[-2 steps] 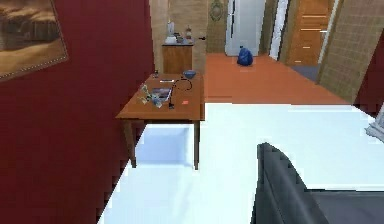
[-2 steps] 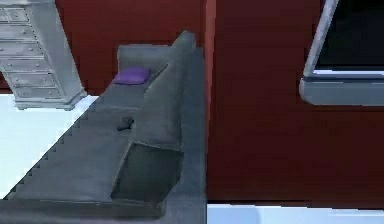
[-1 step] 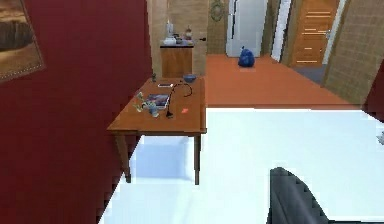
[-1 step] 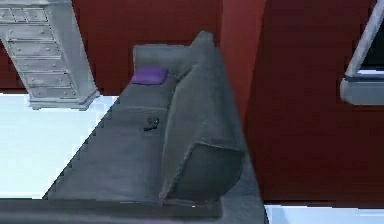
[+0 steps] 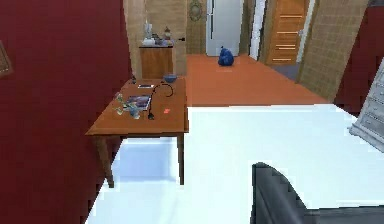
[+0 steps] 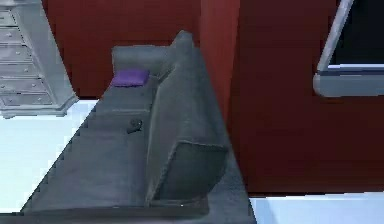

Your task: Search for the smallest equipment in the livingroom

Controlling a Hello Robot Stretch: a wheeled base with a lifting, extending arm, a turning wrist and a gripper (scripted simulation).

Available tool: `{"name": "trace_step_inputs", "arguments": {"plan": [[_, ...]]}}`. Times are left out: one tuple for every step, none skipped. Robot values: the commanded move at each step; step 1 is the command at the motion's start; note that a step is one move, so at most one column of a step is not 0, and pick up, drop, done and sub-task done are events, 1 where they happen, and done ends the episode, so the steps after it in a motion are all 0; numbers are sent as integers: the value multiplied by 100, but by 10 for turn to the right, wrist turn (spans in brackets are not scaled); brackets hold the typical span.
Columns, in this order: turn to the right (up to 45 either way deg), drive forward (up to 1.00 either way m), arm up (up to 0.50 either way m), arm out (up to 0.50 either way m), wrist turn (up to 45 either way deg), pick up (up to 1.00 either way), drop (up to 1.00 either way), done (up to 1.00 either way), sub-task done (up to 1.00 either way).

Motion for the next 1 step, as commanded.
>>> {"name": "trace_step_inputs", "arguments": {"plan": [[0, 60, 0, 0, 0, 0, 0, 0, 0]]}}
